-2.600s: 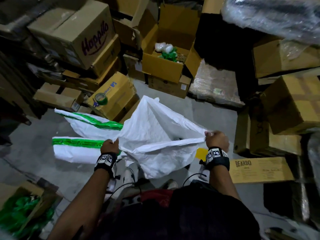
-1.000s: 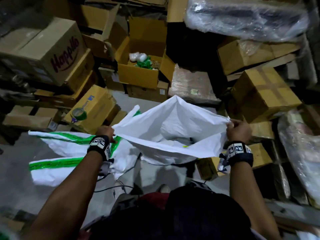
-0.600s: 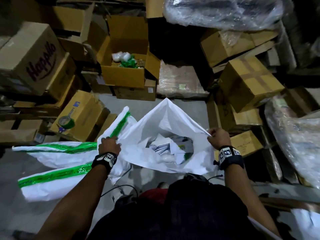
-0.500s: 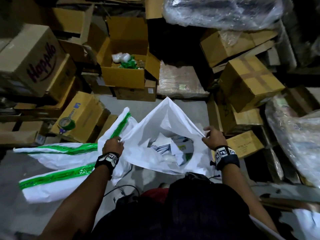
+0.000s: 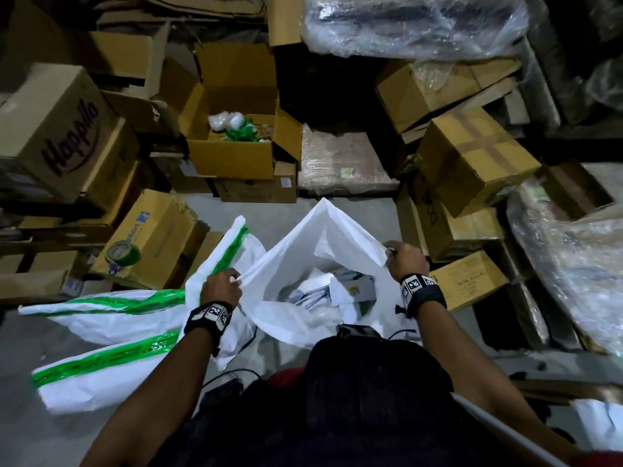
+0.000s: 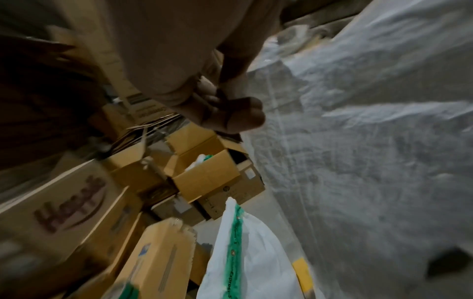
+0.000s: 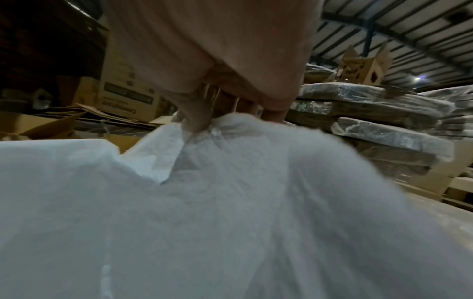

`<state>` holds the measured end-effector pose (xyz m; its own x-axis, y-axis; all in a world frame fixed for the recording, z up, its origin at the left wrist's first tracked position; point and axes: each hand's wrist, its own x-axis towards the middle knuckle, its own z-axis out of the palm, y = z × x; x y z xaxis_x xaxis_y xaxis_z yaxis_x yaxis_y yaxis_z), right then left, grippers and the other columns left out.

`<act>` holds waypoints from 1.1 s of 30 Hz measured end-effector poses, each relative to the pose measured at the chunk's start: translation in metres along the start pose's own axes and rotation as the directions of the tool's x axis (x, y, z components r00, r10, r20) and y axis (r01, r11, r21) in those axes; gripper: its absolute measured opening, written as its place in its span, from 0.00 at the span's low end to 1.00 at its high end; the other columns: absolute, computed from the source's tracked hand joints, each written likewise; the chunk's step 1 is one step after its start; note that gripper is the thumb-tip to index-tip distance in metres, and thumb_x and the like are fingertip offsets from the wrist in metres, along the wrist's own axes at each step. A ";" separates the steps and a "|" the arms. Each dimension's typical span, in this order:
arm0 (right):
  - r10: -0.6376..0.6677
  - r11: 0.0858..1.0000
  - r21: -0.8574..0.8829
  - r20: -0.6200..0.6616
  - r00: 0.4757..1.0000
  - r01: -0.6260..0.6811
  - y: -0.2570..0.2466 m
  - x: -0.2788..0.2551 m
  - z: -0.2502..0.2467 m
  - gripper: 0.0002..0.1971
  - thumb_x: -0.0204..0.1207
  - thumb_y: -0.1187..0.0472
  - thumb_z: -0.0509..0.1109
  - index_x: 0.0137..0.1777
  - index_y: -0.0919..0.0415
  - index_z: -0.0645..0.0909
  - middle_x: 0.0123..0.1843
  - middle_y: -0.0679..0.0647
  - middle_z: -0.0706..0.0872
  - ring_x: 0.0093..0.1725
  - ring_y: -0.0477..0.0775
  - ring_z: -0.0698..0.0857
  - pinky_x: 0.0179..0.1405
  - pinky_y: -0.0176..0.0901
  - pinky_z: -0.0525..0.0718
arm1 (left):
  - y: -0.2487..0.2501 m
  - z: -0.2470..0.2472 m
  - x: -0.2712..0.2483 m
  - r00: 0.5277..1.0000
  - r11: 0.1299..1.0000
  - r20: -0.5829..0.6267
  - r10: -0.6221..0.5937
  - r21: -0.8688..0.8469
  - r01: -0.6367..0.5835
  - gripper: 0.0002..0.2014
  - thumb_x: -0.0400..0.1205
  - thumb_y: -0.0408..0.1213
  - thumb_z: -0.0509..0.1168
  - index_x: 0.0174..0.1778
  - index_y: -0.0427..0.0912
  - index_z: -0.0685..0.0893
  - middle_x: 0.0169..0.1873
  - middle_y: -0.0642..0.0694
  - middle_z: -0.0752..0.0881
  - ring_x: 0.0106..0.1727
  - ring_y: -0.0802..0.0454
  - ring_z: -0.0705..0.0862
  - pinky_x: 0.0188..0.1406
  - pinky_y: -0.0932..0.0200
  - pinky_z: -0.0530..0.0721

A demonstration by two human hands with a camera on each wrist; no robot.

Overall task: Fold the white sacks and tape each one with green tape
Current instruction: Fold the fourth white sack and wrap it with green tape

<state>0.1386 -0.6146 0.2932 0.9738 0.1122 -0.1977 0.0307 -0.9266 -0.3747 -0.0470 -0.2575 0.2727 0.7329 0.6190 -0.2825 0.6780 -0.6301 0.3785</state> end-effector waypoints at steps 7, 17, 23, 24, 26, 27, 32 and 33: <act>0.267 0.951 0.241 -0.336 0.903 -0.191 0.048 0.026 -0.059 0.20 0.71 0.70 0.69 0.58 0.51 0.90 0.58 0.60 0.90 0.57 0.68 0.87 0.53 0.55 0.86 | -0.063 -0.046 0.028 0.930 0.934 -0.238 -0.280 -0.291 0.207 0.14 0.81 0.26 0.69 0.62 0.33 0.89 0.52 0.24 0.88 0.58 0.25 0.85 0.57 0.39 0.80; 0.261 0.913 0.399 -0.398 0.879 -0.090 0.072 0.026 -0.031 0.16 0.70 0.75 0.69 0.52 0.59 0.90 0.52 0.65 0.86 0.51 0.68 0.86 0.51 0.50 0.83 | -0.077 -0.042 0.025 0.893 0.744 -0.202 -0.402 -0.641 0.190 0.09 0.80 0.35 0.71 0.54 0.48 0.92 0.40 0.41 0.91 0.47 0.40 0.89 0.54 0.44 0.90; 0.472 0.772 0.533 -0.114 0.874 -0.347 0.078 0.019 -0.002 0.41 0.66 0.52 0.85 0.75 0.63 0.68 0.75 0.71 0.70 0.72 0.72 0.74 0.71 0.58 0.75 | -0.080 -0.031 0.028 0.859 0.637 -0.097 -0.502 -0.714 0.291 0.12 0.67 0.41 0.75 0.47 0.50 0.92 0.38 0.38 0.91 0.40 0.45 0.91 0.44 0.50 0.91; 0.528 0.749 0.527 -0.107 0.842 -0.403 0.073 0.017 0.000 0.45 0.66 0.48 0.85 0.76 0.64 0.66 0.77 0.72 0.69 0.75 0.73 0.71 0.73 0.59 0.72 | -0.075 -0.033 0.026 0.864 0.636 -0.081 -0.496 -0.712 0.298 0.12 0.70 0.36 0.75 0.49 0.48 0.92 0.39 0.38 0.90 0.39 0.44 0.90 0.39 0.53 0.90; 0.624 0.668 0.556 -0.058 0.779 -0.494 0.058 0.010 0.001 0.54 0.64 0.37 0.83 0.81 0.64 0.61 0.79 0.71 0.66 0.78 0.73 0.68 0.76 0.62 0.69 | -0.066 -0.036 0.025 0.876 0.614 -0.061 -0.479 -0.736 0.285 0.12 0.73 0.30 0.74 0.52 0.44 0.91 0.39 0.36 0.89 0.38 0.42 0.90 0.30 0.55 0.91; 0.656 0.615 0.584 -0.006 0.754 -0.530 0.052 0.010 0.005 0.59 0.62 0.33 0.82 0.83 0.62 0.56 0.80 0.70 0.64 0.78 0.74 0.67 0.77 0.65 0.69 | -0.065 -0.036 0.027 0.884 0.621 -0.071 -0.462 -0.738 0.265 0.11 0.73 0.31 0.75 0.51 0.43 0.92 0.39 0.35 0.90 0.37 0.40 0.91 0.31 0.52 0.92; 0.611 0.586 0.474 0.274 0.743 -0.657 0.033 -0.001 0.024 0.65 0.71 0.46 0.81 0.86 0.67 0.31 0.85 0.74 0.56 0.82 0.72 0.66 0.77 0.60 0.72 | -0.122 0.008 0.078 0.894 0.707 -0.136 -0.427 -0.666 0.236 0.14 0.64 0.43 0.73 0.45 0.55 0.92 0.32 0.39 0.91 0.34 0.42 0.92 0.43 0.36 0.92; 0.602 0.601 0.460 0.279 0.748 -0.654 0.031 -0.003 0.028 0.58 0.74 0.52 0.79 0.86 0.70 0.36 0.84 0.74 0.61 0.80 0.72 0.69 0.76 0.59 0.73 | -0.119 0.008 0.076 0.896 0.723 -0.135 -0.422 -0.646 0.243 0.13 0.65 0.43 0.72 0.46 0.54 0.92 0.32 0.40 0.91 0.35 0.42 0.92 0.43 0.36 0.92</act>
<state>0.1303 -0.6334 0.2570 0.6844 -0.3732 -0.6263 -0.7222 -0.4650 -0.5121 -0.0715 -0.1395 0.1992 0.3628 0.8843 -0.2940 0.6323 -0.0018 0.7747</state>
